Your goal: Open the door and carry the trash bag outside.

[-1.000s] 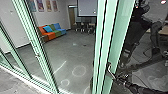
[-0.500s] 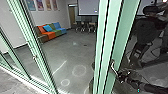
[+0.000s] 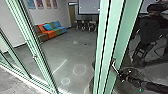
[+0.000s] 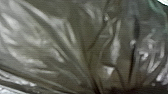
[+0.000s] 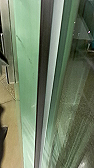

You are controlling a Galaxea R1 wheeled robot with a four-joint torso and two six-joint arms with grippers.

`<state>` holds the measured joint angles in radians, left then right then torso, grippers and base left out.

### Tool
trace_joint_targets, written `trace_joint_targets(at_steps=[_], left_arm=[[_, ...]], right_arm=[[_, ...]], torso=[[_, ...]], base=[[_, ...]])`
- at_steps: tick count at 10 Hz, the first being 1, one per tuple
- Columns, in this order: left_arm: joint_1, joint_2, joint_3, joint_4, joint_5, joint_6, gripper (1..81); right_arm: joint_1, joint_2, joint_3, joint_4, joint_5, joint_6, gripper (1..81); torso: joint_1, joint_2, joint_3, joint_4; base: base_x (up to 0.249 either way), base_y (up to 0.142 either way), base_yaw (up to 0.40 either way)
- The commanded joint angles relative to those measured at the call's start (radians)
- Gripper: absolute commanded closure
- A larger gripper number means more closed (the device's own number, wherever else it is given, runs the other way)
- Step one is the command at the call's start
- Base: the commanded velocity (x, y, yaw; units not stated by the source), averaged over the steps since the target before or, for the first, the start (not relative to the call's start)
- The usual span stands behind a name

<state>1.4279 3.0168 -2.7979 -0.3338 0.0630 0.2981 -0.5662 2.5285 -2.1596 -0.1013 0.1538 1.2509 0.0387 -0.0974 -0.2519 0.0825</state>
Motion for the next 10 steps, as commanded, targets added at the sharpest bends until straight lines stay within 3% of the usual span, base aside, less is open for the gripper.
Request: trace_joint_targets(at_steps=[1, 6, 10], left_arm=[[-0.034, -0.008, -0.003, -0.004, 0.075, 0.001, 81.1], [-0.034, -0.008, -0.003, -0.004, 0.075, 0.001, 81.1], [-0.031, -0.010, -0.003, -0.004, 0.077, 0.001, 81.1]], right_arm=[[0.025, -0.057, 0.034, -0.011, -0.234, -0.016, 1.0], [0.034, -0.083, 0.044, -0.018, -0.232, -0.018, 1.0], [0.042, -0.084, 0.020, -0.017, -0.226, -0.018, 1.0]], torso=[[0.000, 0.000, 0.000, 0.000], [-0.001, 0.000, 0.000, 0.001], [-0.004, -0.002, -0.098, 0.001]], base=[[0.000, 0.000, 0.000], [0.000, 0.000, 0.000], [0.000, 0.000, 0.000]])
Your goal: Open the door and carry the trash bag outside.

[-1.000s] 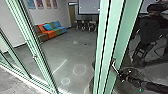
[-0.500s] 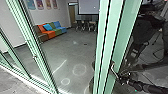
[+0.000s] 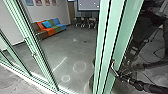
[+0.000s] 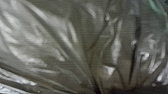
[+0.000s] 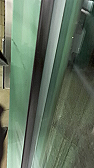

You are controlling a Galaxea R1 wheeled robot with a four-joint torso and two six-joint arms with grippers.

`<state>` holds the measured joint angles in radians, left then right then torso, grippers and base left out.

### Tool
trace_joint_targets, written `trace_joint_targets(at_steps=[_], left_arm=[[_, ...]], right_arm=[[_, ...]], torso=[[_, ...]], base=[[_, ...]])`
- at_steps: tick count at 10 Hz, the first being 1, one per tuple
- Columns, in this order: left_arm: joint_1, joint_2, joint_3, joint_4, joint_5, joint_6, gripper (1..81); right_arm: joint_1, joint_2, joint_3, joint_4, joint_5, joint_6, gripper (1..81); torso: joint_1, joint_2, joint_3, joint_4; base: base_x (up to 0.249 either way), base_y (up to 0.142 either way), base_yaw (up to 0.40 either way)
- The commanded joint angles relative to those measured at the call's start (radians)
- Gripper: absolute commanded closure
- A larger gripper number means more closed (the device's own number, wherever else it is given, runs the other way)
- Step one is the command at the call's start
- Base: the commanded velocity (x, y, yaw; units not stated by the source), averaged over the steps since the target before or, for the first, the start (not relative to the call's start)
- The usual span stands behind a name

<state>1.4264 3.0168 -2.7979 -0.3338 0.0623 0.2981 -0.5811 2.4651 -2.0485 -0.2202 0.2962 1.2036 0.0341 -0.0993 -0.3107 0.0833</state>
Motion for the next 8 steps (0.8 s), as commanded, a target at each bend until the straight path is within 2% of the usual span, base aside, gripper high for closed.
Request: trace_joint_targets(at_steps=[1, 2, 3, 4, 5, 6, 7, 8], left_arm=[[-0.030, -0.010, -0.003, -0.004, 0.077, 0.001, 81.1], [-0.030, -0.010, -0.003, -0.004, 0.077, 0.001, 81.1], [-0.030, -0.008, -0.003, -0.002, 0.077, 0.001, 81.1], [-0.028, -0.007, -0.003, -0.002, 0.077, 0.001, 81.1], [-0.028, -0.005, -0.003, -0.002, 0.076, 0.001, 81.1], [-0.028, -0.005, -0.003, -0.002, 0.076, 0.001, 81.1], [-0.028, -0.005, -0.003, -0.002, 0.077, 0.001, 81.1], [-0.027, -0.004, -0.003, -0.001, 0.076, 0.003, 81.1]], right_arm=[[0.065, -0.024, -0.091, 0.102, -0.367, 0.030, 1.0], [0.074, -0.032, -0.085, 0.105, -0.367, 0.030, 1.0], [0.077, -0.056, -0.059, 0.104, -0.368, 0.031, 1.0], [0.076, -0.084, -0.039, 0.104, -0.367, 0.030, 1.0], [0.077, -0.131, 0.003, 0.102, -0.361, 0.030, 1.0], [0.075, -0.203, 0.082, 0.102, -0.302, 0.027, 1.0], [0.077, -0.269, 0.148, 0.102, -0.275, 0.028, 1.0], [0.088, -0.331, 0.199, 0.102, -0.273, 0.028, 1.0]], torso=[[0.000, 0.000, -0.066, 0.000], [0.000, 0.000, -0.094, 0.000], [-0.001, 0.000, -0.045, 0.000], [-0.001, -0.001, -0.069, 0.000], [0.000, 0.000, -0.076, 0.000], [0.001, 0.000, -0.080, 0.000], [0.001, 0.001, -0.079, 0.000], [0.002, 0.001, -0.080, 0.001]], base=[[0.000, 0.000, 0.000], [0.000, 0.000, 0.000], [0.000, 0.000, 0.000], [0.000, 0.000, 0.000], [0.000, 0.000, 0.000], [0.000, 0.000, 0.000], [0.000, 0.000, 0.000], [0.000, 0.000, 0.000]])
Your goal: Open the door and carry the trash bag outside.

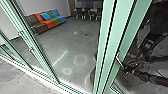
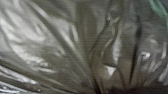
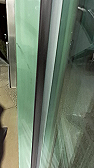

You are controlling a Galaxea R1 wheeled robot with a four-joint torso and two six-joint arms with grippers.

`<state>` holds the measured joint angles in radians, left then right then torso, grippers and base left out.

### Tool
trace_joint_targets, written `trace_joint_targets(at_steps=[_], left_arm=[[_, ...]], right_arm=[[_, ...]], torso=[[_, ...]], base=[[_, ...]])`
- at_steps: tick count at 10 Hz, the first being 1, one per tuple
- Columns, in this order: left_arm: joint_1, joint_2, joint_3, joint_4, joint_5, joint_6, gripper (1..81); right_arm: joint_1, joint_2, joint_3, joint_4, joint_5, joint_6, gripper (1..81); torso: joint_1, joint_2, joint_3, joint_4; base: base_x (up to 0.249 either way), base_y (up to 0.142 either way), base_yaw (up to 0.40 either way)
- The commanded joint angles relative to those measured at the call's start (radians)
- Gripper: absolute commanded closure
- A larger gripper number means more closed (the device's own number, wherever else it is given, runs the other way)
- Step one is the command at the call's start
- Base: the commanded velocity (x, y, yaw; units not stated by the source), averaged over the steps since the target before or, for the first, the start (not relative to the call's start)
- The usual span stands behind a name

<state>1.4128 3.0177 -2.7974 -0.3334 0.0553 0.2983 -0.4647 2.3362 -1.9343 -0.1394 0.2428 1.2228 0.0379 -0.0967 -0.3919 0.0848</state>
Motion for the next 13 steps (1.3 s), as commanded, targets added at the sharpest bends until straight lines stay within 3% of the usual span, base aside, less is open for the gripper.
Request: trace_joint_targets(at_steps=[1, 4, 8, 9, 13], left_arm=[[-0.013, -0.005, -0.004, -0.001, 0.083, 0.002, 81.1], [-0.010, -0.005, -0.002, 0.004, 0.083, 0.002, 81.1], [-0.004, -0.002, 0.004, 0.004, 0.083, 0.004, 81.1], [-0.004, 0.000, 0.004, 0.005, 0.083, 0.004, 81.1], [-0.004, 0.003, 0.004, 0.008, 0.083, 0.007, 81.1]], right_arm=[[-0.029, -0.252, 0.103, 0.021, -0.218, 0.009, 1.0], [-0.018, -0.367, 0.118, 0.017, -0.200, 0.006, 1.0], [-0.006, -0.400, 0.080, 0.003, -0.215, -0.002, 1.0], [0.016, -0.404, 0.066, -0.042, -0.236, -0.002, 1.0], [0.183, -0.435, 0.135, -0.346, -0.497, -0.002, 1.0]], torso=[[0.000, 0.000, 0.000, 0.000], [0.001, 0.002, -0.001, 0.001], [0.002, 0.003, -0.004, 0.001], [0.001, 0.003, -0.004, 0.001], [0.002, 0.004, -0.005, 0.001]], base=[[0.000, 0.000, 0.000], [0.000, 0.000, 0.000], [0.000, 0.000, 0.000], [0.000, 0.000, 0.000], [0.000, 0.000, 0.000]])
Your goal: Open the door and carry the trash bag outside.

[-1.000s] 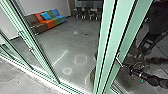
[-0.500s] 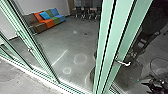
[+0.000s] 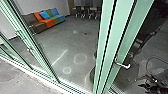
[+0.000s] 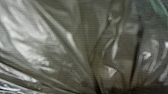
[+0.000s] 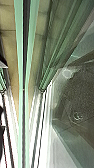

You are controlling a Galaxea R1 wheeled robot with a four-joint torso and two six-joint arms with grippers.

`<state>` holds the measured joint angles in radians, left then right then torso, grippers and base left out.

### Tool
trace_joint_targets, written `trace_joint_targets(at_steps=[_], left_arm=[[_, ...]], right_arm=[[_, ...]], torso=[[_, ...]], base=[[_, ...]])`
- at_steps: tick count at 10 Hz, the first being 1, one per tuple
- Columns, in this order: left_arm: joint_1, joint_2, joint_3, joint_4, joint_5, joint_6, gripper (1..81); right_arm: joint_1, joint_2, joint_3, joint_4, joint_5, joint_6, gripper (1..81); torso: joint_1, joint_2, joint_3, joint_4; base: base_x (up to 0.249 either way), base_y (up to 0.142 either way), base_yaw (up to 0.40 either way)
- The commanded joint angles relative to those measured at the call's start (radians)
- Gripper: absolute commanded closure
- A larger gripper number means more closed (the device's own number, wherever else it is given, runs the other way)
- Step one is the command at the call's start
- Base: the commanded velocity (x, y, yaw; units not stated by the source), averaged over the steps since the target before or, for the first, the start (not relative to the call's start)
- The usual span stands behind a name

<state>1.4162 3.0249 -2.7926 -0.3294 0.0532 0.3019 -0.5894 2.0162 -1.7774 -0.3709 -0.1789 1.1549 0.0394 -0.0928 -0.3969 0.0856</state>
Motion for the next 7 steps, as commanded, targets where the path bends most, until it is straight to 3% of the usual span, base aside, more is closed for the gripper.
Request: trace_joint_targets(at_steps=[1, 4, 7], left_arm=[[-0.007, -0.003, -0.001, 0.007, 0.085, 0.005, 81.1], [-0.007, 0.002, -0.001, 0.007, 0.085, 0.008, 81.1], [-0.006, 0.002, -0.001, 0.007, 0.085, 0.008, 81.1]], right_arm=[[0.366, -0.129, 0.021, -0.169, -0.140, 0.066, 1.0], [0.502, -0.147, 0.119, -0.218, -0.238, 0.066, 1.0], [0.567, -0.166, 0.184, -0.246, -0.295, 0.066, 1.0]], torso=[[0.000, 0.000, 0.000, 0.000], [0.000, 0.000, -0.001, 0.000], [-0.001, 0.000, -0.002, 0.000]], base=[[0.000, 0.000, 0.000], [0.000, 0.000, 0.000], [0.000, 0.000, 0.000]])
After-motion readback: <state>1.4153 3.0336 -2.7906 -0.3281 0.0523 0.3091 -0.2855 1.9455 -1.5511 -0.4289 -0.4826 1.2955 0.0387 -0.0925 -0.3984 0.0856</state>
